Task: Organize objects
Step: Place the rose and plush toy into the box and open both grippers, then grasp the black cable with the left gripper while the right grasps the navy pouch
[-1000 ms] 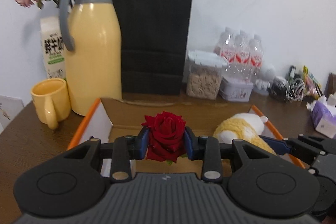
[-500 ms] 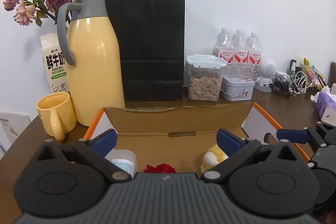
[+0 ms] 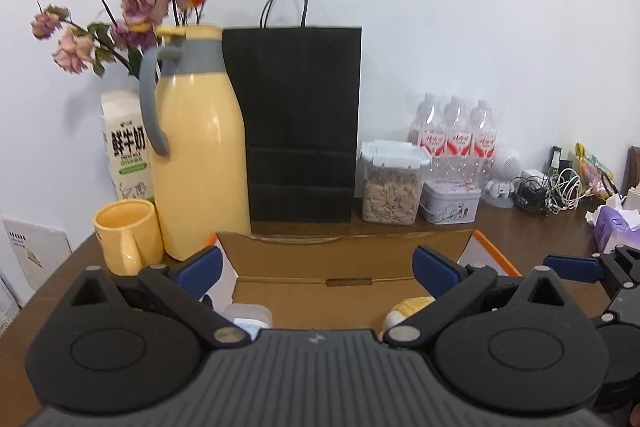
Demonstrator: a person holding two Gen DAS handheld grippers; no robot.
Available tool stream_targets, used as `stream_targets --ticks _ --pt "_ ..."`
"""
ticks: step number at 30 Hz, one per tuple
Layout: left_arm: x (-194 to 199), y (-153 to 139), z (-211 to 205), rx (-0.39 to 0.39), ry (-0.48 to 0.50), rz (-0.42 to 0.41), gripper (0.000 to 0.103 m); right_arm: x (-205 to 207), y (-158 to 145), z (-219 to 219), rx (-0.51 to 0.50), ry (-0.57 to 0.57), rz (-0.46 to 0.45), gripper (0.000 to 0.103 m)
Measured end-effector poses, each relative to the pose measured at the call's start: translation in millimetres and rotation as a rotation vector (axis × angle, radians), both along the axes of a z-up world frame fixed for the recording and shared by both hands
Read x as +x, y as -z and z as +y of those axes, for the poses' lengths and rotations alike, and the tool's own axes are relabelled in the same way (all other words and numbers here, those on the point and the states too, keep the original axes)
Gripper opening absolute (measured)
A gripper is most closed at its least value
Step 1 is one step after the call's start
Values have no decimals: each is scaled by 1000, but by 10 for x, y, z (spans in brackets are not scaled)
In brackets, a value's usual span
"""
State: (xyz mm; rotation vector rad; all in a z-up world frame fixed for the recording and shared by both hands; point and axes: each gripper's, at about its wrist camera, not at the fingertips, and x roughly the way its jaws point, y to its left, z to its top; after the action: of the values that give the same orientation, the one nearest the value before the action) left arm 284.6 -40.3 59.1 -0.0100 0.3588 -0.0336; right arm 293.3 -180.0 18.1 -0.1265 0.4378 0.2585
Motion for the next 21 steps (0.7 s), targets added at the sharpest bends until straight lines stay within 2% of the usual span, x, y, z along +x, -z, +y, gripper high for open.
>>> stream_targets --ticks 6,14,21 --pt "-349 -73 29 12 0 -26 103 -237 -95 -78 1 0 -23 103" --pt "-775 -56 126 29 -26 -2 103 -602 -103 -179 -9 10 -10 103" --pt "-1068 54 238 44 -58 47 103 -924 23 -303 -21 16 33 103"
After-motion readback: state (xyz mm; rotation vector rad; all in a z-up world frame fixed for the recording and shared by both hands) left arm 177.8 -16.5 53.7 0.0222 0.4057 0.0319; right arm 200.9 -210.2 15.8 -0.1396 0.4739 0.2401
